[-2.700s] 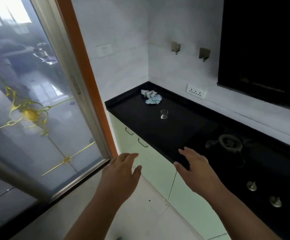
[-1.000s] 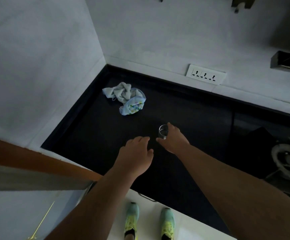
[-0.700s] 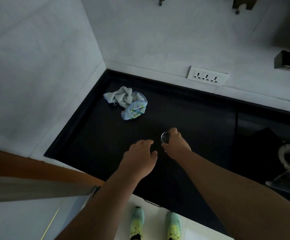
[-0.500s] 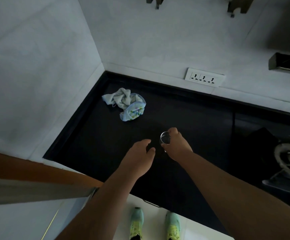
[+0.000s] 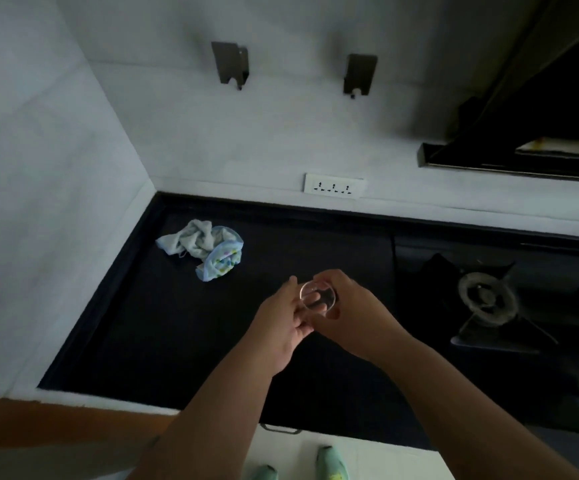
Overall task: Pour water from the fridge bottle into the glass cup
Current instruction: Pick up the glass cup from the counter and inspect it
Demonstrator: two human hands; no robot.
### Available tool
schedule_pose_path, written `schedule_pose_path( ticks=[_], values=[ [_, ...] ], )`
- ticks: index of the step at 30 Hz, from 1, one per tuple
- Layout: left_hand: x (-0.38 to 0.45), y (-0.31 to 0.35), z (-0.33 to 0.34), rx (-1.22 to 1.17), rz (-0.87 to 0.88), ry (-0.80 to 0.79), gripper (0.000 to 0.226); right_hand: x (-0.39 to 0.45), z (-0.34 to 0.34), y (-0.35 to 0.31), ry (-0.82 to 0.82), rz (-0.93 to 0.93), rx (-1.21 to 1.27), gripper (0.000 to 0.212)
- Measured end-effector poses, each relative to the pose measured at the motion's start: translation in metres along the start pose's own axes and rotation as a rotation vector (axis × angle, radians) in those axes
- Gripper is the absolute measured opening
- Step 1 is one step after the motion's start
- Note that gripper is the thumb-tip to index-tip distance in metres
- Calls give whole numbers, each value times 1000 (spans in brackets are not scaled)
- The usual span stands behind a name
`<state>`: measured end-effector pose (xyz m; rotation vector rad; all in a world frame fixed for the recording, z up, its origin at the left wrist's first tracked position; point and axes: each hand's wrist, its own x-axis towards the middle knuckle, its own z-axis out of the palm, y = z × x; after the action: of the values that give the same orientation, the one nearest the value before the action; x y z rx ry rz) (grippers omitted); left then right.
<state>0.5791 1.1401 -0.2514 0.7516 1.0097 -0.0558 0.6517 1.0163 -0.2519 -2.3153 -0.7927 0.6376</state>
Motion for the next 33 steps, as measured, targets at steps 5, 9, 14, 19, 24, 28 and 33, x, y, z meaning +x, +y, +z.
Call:
schedule_pose_path(
  ticks=[5,9,14,19,24,28,33],
  values=[
    [-19,-20,12,161,-14,-237,33,-52,-21,6,143,138,7,71],
    [-36,-32,27,368,3,-412,31,-102,-27,9,293,250,31,73],
    [-69,-54,65,645,36,-629,25,-162,-34,16,478,371,105,58],
    [-104,-95,115,748,16,-780,24,-230,-50,40,670,502,164,58],
    [-138,-159,172,794,-26,-847,25,-305,-76,83,768,597,163,59],
    [-163,-222,218,856,-92,-887,34,-368,-98,126,851,640,175,57],
    [-191,-302,275,927,-109,-894,38,-446,-119,179,924,707,179,63]
  ],
)
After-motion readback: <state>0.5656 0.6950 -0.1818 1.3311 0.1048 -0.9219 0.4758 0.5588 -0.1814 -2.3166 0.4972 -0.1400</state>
